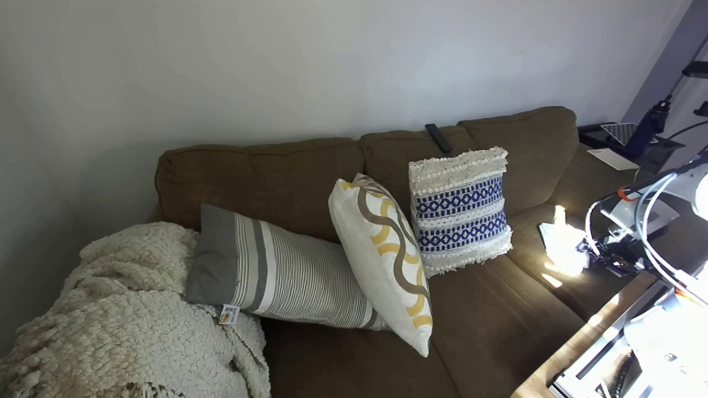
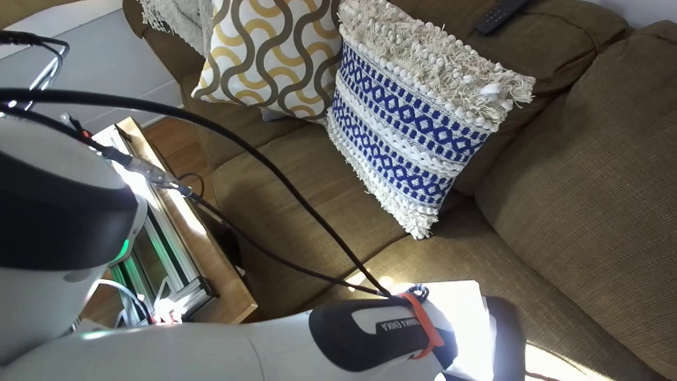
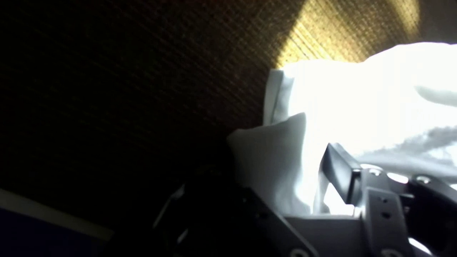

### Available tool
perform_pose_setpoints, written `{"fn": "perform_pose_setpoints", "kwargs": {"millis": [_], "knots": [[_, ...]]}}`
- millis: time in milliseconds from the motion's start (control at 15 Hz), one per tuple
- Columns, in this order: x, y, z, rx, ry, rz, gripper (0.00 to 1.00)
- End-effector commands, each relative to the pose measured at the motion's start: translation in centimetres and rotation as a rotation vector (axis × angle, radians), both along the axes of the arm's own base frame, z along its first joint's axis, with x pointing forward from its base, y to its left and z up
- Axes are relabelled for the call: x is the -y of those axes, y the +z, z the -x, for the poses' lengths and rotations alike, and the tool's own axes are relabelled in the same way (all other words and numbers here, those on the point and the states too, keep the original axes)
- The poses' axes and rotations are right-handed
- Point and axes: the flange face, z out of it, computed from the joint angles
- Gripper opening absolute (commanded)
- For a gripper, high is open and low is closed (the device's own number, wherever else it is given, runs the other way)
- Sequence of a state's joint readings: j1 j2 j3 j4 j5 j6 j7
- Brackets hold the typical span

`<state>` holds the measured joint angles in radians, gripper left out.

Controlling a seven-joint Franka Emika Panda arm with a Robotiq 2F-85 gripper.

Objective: Fold the white cloth in half, pick up the white cloth and put it on top of the far right throw pillow

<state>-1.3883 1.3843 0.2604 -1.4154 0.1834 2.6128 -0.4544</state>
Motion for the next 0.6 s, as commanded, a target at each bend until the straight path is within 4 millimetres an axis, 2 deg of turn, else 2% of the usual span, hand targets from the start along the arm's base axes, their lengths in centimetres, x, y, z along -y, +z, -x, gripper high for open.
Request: {"fn": "perform_pose_setpoints", "kwargs": {"millis": [0, 267, 400, 533], "knots": [[1.2, -0.8, 0.0, 0.036, -0.034, -0.029, 0.35], [1.8, 1.3, -0.6, 0.097, -0.053, -0.021, 0.05], [1.8, 2.0, -1.0, 0.134, -0.061, -0.02, 0.0], [0.8, 3.4, -2.0, 0.203, -0.011, 0.029, 0.03]]}}
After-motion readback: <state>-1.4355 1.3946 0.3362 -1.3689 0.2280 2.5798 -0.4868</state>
